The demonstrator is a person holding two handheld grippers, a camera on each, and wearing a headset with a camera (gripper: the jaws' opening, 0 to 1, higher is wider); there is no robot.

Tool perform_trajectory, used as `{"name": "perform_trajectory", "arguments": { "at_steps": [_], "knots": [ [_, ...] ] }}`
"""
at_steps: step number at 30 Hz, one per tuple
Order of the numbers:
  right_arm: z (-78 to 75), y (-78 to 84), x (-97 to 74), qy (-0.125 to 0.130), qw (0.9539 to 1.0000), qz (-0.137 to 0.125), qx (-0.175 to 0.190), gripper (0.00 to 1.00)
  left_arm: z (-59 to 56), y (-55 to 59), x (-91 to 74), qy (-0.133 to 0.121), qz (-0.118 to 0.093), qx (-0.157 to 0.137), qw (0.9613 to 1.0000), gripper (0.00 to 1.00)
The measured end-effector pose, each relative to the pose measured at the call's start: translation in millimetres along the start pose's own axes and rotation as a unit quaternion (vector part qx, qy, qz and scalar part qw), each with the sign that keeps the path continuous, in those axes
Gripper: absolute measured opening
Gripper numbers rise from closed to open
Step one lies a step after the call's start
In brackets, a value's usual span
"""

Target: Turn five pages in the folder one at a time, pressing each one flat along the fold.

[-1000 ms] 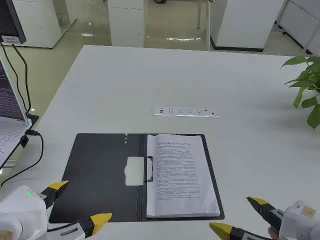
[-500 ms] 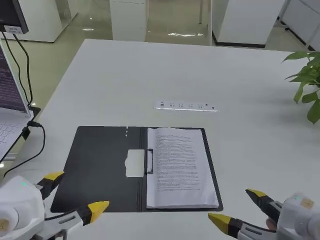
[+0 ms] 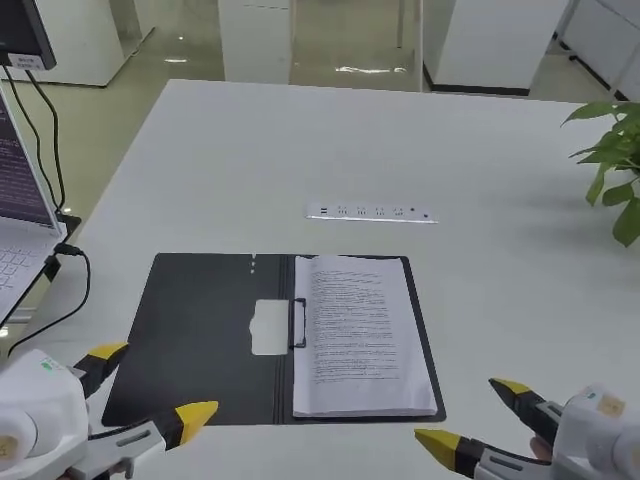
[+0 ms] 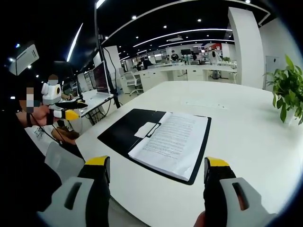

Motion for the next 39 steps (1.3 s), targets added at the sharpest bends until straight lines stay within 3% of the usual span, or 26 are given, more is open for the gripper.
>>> {"name": "perform_trajectory", "arguments": {
  "at_steps": [11, 27, 39],
  "knots": [
    [2.3, -4.2, 2.7, -0.008, 1.0000, 0.000, -0.005, 0.81, -6.8, -2.6, 1.5, 0.007, -0.002, 0.003, 1.0000, 0.75],
    [1.4, -6.4, 3.0, -0.008, 0.9999, 0.001, -0.012, 0.81, -1.5, -2.8, 4.5, 0.009, -0.004, 0.010, 0.9999, 0.76],
    [-3.8, 0.4, 0.8, 0.004, 1.0000, 0.003, -0.005, 0.81, -14.5, -13.6, 30.0, 0.043, -0.007, 0.030, 0.9986, 0.75]
  ]
}}
Point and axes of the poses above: the centre of the closed fingertips' face, and the gripper's own axes: x roughly forward along the fingers, z roughly to its left, y roughly out of its underside, the point moved 4 cm from there along -x, roughly backward along the fingers, and after that the axes turned 13 degrees about -y, right-handed, at the moved point
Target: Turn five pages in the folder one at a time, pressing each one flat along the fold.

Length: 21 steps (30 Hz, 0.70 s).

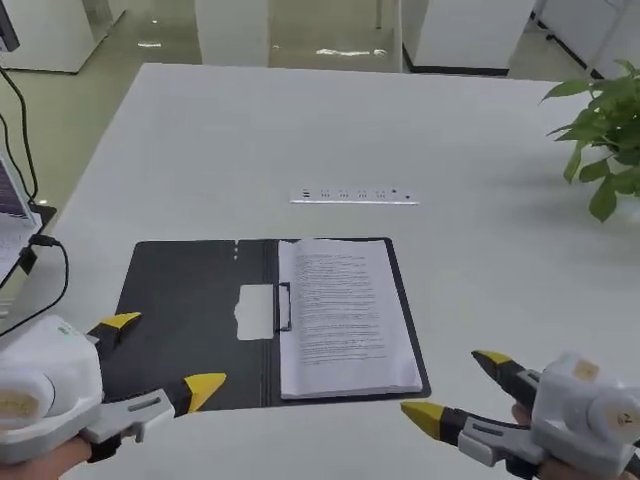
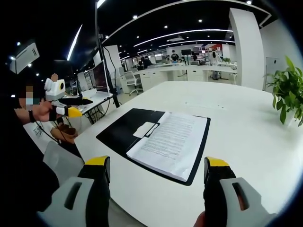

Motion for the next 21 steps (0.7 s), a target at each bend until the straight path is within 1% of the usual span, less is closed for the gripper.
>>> {"name": "perform_trajectory", "arguments": {
  "at_steps": [2, 4, 8, 9, 12, 15, 17, 21],
  "knots": [
    [-1.2, -1.2, -0.3, 0.003, 1.0000, -0.005, 0.003, 0.81, -6.3, -3.1, 6.8, 0.007, -0.001, 0.003, 1.0000, 0.75],
    [-1.7, -1.8, -0.7, 0.005, 0.9999, -0.007, 0.005, 0.81, -8.7, -5.1, 11.2, 0.011, -0.002, 0.004, 0.9999, 0.75],
    [-1.9, -0.4, -1.8, 0.008, 0.9999, -0.004, 0.006, 0.81, -14.7, -14.1, 26.3, 0.018, -0.009, 0.002, 0.9998, 0.75],
    [-1.8, -0.3, -1.8, 0.008, 0.9999, -0.004, 0.006, 0.81, -15.5, -15.1, 27.3, 0.020, -0.010, 0.001, 0.9997, 0.75],
    [-2.0, -0.5, -2.2, 0.011, 0.9999, -0.005, 0.008, 0.81, -22.3, -21.9, 35.5, 0.031, -0.017, -0.003, 0.9994, 0.75],
    [-1.8, -1.2, -2.1, 0.013, 0.9998, -0.006, 0.010, 0.81, -30.4, -26.3, 43.0, 0.044, -0.018, 0.004, 0.9988, 0.75],
    [-1.4, -1.3, -1.7, 0.012, 0.9998, -0.007, 0.012, 0.81, -33.9, -28.2, 47.0, 0.050, -0.018, 0.009, 0.9986, 0.75],
    [-1.7, -0.1, -1.6, 0.012, 0.9999, -0.003, 0.011, 0.81, -43.8, -36.5, 56.2, 0.065, -0.022, 0.013, 0.9976, 0.74]
  ]
}}
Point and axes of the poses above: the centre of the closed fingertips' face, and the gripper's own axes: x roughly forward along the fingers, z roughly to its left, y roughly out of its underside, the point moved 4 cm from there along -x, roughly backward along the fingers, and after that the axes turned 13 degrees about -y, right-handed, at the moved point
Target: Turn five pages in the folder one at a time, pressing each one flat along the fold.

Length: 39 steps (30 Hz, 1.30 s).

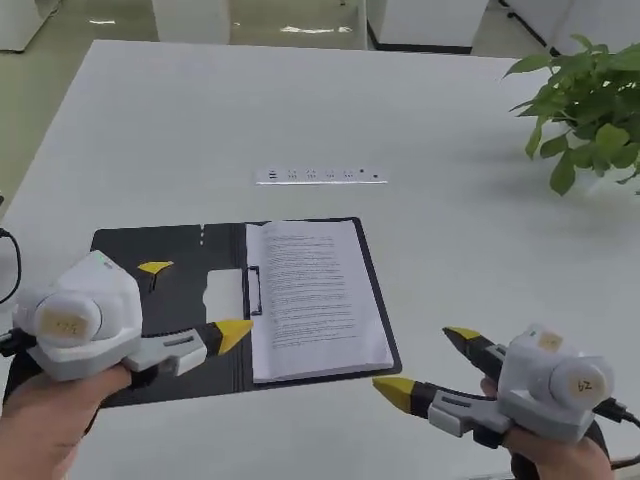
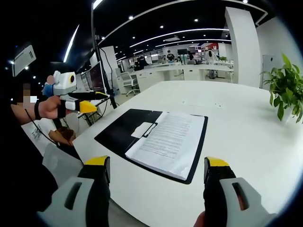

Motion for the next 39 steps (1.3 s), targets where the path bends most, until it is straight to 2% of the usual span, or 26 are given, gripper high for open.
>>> {"name": "perform_trajectory", "arguments": {
  "at_steps": [9, 16, 24, 29, 35, 39],
  "knots": [
    [-1.5, -5.1, -0.7, -0.002, 1.0000, -0.003, 0.000, 0.81, -25.7, -13.5, 27.7, 0.038, 0.004, 0.034, 0.9987, 0.75],
    [-4.0, -9.1, -3.3, -0.001, 1.0000, -0.006, -0.001, 0.81, -43.1, -23.3, 50.3, 0.063, 0.001, 0.048, 0.9968, 0.75],
    [-5.4, -10.0, -7.5, 0.002, 0.9999, -0.010, 0.002, 0.81, -67.3, -31.1, 72.3, 0.093, 0.001, 0.069, 0.9933, 0.74],
    [-6.6, -7.5, -9.3, 0.003, 0.9999, -0.010, 0.006, 0.81, -81.2, -28.4, 86.1, 0.099, 0.001, 0.079, 0.9919, 0.73],
    [-7.4, -2.9, -9.8, 0.002, 0.9999, -0.007, 0.009, 0.81, -101.1, -12.4, 104.4, 0.118, 0.016, 0.084, 0.9893, 0.73],
    [-8.8, -0.5, -11.9, 0.002, 0.9998, -0.011, 0.014, 0.81, -113.2, -5.6, 113.2, 0.128, 0.027, 0.083, 0.9879, 0.73]
  ]
}}
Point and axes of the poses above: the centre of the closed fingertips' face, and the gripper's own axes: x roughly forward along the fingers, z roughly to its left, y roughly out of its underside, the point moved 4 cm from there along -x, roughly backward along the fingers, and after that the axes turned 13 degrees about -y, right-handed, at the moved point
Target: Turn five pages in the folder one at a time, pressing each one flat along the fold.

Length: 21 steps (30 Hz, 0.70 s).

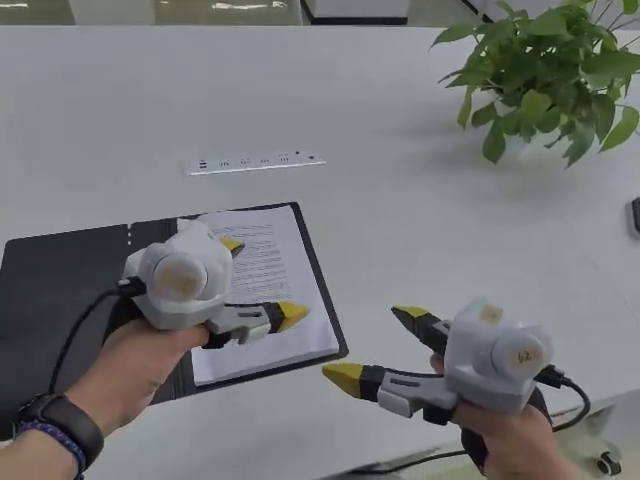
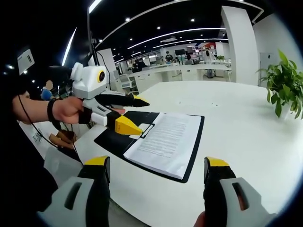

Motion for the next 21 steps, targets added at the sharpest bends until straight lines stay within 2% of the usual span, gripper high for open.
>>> {"name": "perform_trajectory", "arguments": {
  "at_steps": [7, 17, 21],
  "knots": [
    [-5.9, 5.8, -1.5, 0.001, 1.0000, 0.003, 0.006, 0.81, -9.1, 7.2, 20.4, 0.009, 0.015, -0.004, 0.9998, 0.72],
    [-11.7, 10.6, -1.2, -0.002, 0.9999, 0.005, 0.014, 0.80, -23.3, 27.4, 50.4, 0.021, 0.046, -0.002, 0.9987, 0.72],
    [-15.0, 15.0, -2.2, -0.001, 0.9998, 0.009, 0.018, 0.80, -26.2, 35.5, 62.7, 0.013, 0.053, 0.001, 0.9985, 0.72]
  ]
}}
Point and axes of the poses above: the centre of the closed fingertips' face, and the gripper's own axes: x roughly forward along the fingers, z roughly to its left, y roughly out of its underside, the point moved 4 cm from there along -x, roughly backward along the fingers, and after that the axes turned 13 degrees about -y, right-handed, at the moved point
